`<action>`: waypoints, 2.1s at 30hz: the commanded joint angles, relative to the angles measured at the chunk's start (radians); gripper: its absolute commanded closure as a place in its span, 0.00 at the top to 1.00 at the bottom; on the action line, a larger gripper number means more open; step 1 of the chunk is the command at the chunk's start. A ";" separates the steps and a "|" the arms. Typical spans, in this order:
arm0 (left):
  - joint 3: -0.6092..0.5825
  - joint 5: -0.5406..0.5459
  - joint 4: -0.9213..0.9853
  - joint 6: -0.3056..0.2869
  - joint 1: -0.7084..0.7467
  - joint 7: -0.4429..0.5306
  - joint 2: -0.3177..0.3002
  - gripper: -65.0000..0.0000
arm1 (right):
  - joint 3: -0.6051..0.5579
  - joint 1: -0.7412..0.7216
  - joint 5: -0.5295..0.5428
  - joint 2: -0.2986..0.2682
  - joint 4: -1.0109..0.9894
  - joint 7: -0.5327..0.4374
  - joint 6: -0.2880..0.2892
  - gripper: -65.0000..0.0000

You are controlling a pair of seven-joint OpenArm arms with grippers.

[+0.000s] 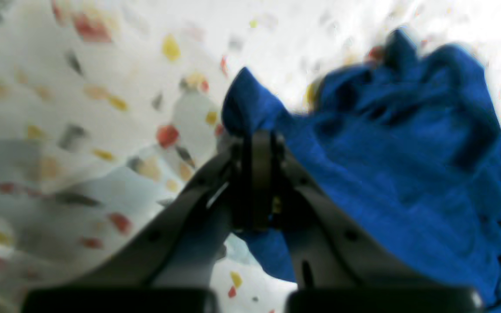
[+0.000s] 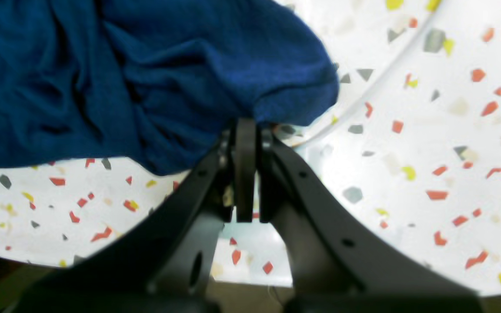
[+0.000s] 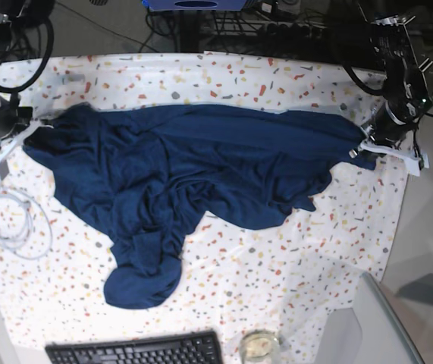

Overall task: Layout the t-shirt on the table in an organized manner, then fold the t-shirt properly
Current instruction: 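Lift the navy shirt edge with both grippers and fling it across the table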

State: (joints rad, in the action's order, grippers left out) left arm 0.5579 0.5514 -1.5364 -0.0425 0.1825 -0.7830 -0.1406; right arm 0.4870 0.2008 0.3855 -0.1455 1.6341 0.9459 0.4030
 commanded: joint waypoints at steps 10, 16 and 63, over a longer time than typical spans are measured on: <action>-0.128 0.009 -0.020 0.019 -0.338 -0.105 -0.073 0.00 | -0.003 -0.377 0.011 -0.111 -0.280 -0.021 0.000 0.00; -0.253 0.009 0.182 0.020 -0.645 -0.102 -0.081 0.00 | -0.006 -0.677 0.011 -0.223 -0.513 -0.023 0.000 0.00; -0.111 0.011 -0.069 -0.036 0.226 0.195 -0.072 0.00 | 0.083 -0.005 0.022 -0.084 -0.274 -0.161 0.007 0.00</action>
State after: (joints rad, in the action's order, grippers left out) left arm 0.4400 0.5537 -1.5845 -0.0784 0.4133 -0.6098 -0.1974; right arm 0.5629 0.2020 0.3981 -0.2096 1.3407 0.7994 0.4088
